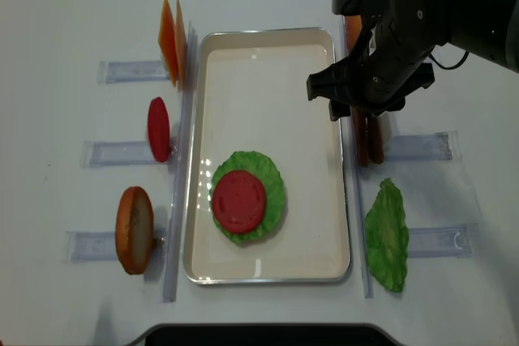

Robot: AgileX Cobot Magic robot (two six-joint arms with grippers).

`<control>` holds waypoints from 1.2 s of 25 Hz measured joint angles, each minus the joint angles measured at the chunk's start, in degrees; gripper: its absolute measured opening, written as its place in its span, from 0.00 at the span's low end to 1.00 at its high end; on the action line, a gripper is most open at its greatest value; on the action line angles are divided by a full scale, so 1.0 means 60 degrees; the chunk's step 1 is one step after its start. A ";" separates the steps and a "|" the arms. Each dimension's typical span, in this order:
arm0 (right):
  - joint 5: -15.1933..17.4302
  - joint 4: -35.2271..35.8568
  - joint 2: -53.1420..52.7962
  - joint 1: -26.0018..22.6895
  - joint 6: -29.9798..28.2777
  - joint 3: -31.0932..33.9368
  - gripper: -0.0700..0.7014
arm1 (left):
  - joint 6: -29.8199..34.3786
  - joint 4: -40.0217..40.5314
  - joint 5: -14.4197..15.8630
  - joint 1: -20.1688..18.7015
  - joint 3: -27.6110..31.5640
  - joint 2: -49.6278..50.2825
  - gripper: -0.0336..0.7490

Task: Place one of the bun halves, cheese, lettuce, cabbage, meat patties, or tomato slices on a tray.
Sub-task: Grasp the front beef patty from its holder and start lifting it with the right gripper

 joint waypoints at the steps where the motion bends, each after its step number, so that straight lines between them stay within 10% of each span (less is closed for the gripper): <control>1: 0.0012 0.0026 0.0000 0.0000 0.0000 0.0000 0.62 | 0.0000 0.0000 0.0000 0.0000 0.0000 0.0000 0.03; 12: 0.0649 0.0093 0.0234 0.0221 0.0035 0.0131 0.62 | 0.0000 0.0000 0.0000 0.0000 0.0000 0.0000 0.03; 30: 0.0072 -0.0507 0.0234 0.0255 0.0191 0.0131 0.57 | 0.0000 0.0000 0.0000 0.0000 0.0000 0.0000 0.03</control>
